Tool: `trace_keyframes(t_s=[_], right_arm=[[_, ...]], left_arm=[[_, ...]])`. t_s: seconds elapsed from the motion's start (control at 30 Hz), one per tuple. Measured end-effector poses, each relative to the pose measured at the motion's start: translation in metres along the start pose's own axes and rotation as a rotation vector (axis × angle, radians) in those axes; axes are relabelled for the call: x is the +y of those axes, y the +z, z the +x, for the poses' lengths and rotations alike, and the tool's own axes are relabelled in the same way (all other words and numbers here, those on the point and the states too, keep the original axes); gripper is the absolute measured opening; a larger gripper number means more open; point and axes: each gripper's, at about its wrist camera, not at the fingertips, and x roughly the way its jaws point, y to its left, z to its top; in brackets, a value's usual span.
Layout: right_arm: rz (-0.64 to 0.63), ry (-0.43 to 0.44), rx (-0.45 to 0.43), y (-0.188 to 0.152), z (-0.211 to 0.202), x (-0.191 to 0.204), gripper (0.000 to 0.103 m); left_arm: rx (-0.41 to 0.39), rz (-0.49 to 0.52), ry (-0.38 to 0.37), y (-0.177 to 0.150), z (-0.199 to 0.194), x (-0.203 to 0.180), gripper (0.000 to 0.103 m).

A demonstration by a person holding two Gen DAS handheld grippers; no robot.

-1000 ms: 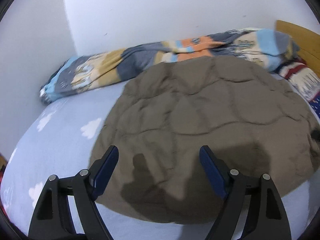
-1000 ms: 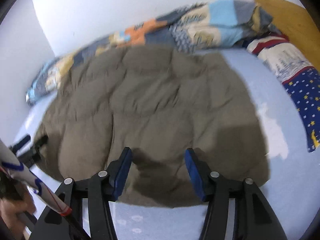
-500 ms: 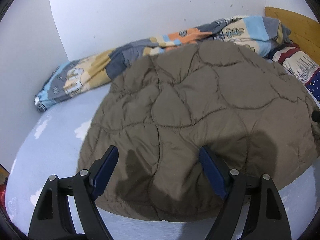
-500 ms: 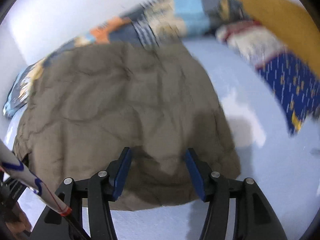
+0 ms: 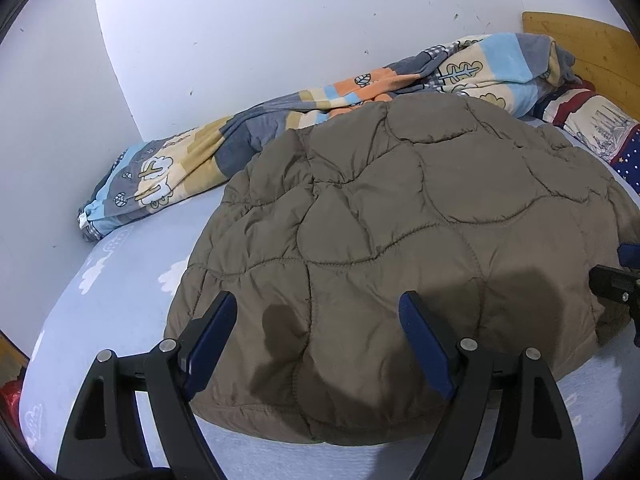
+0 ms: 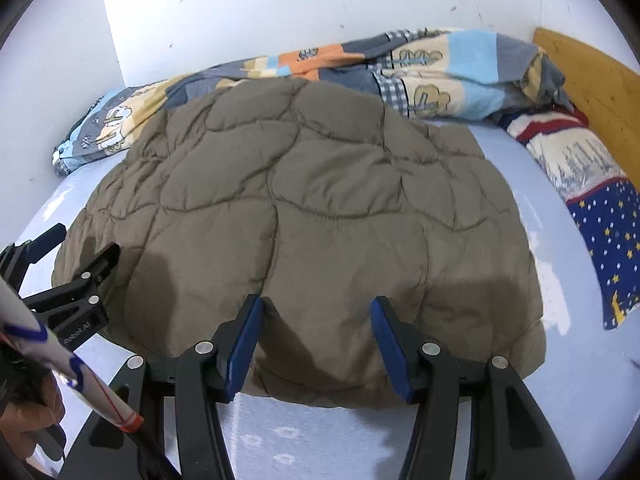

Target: Fold large clothes

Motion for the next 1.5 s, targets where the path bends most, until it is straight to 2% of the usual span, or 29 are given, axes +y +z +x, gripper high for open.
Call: trace_keyframes(t_s=[0.23, 0.9, 1.4, 1.5], right_arm=[[0.007, 0.004, 0.018, -0.003, 0.006, -0.002, 0.061], [0.027, 0.004, 0.043, -0.005, 0.018, -0.007, 0.072], [0.044, 0.003, 0.049, -0.005, 0.018, -0.009, 0.073], [0.045, -0.006, 0.024, -0.001, 0.011, -0.009, 0.073]], left_arm=[[0.004, 0.006, 0.003, -0.002, 0.001, -0.003, 0.083], [0.016, 0.007, -0.001, -0.004, 0.006, -0.003, 0.083], [0.025, -0.002, -0.005, -0.003, 0.006, -0.003, 0.083], [0.029, -0.016, -0.011, -0.002, 0.005, -0.001, 0.083]])
